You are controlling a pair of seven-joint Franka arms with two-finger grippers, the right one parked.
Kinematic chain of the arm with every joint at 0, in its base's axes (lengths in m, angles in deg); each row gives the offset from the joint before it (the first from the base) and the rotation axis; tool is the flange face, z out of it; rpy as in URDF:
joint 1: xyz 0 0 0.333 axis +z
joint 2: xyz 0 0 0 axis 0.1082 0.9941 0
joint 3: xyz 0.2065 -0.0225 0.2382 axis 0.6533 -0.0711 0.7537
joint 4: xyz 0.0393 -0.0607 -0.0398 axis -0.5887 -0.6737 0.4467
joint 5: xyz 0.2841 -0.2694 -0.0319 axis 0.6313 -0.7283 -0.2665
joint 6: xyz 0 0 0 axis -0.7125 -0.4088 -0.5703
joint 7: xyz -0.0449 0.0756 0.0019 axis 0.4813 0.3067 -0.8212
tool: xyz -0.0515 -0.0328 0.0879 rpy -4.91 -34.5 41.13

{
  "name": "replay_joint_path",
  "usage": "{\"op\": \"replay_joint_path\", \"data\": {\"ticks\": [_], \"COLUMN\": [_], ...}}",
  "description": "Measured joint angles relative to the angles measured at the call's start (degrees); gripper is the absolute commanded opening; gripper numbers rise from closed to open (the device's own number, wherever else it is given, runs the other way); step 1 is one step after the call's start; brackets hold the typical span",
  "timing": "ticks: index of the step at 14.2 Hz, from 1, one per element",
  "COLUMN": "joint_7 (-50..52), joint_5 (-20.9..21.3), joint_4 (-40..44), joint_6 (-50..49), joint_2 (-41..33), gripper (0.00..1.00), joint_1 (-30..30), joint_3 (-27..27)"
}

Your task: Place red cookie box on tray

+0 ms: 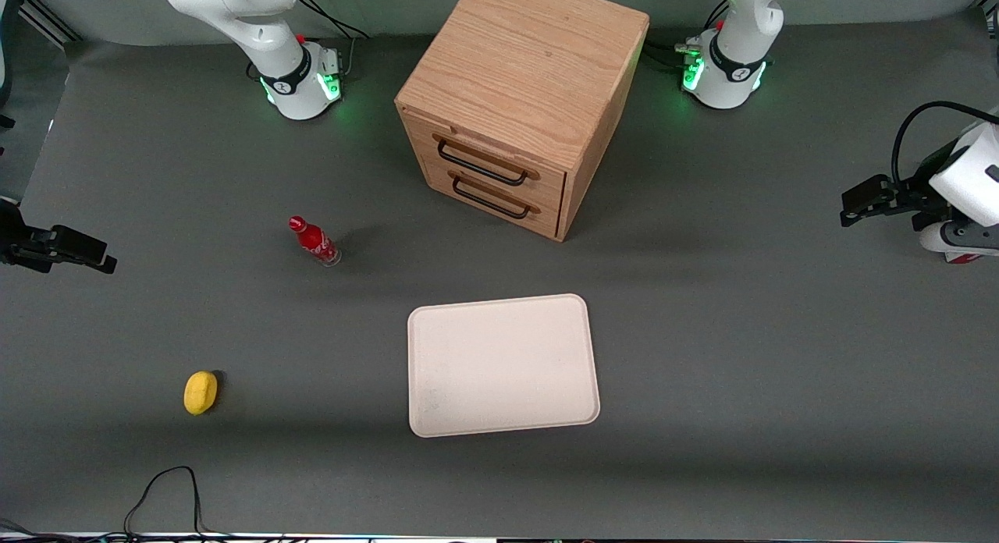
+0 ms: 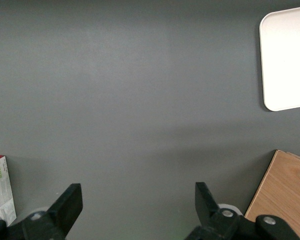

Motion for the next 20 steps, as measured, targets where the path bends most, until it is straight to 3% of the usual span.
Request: {"op": "replay_joint_path", "data": {"ticks": [6, 9, 12, 16, 20], "joint_7": [0.07, -0.87, -11.17, -32.04, -44.57], "joint_5": [0.72, 2.89, 3.5, 3.44, 3.2], "joint_4": [0.0, 0.07, 0.15, 0.25, 4.54], "joint_6": [-0.31, -1.55, -1.46, 2.09, 4.73], "joint_2": [0.0, -0.08, -0.18, 0.89, 7.78], "gripper": [1.0, 1.0, 1.0, 1.0, 1.0], "joint_1": [0.13, 3.45, 12.88, 31.09, 46.17], "joint_3": [0.41, 2.15, 3.15, 3.79, 3.83]}}
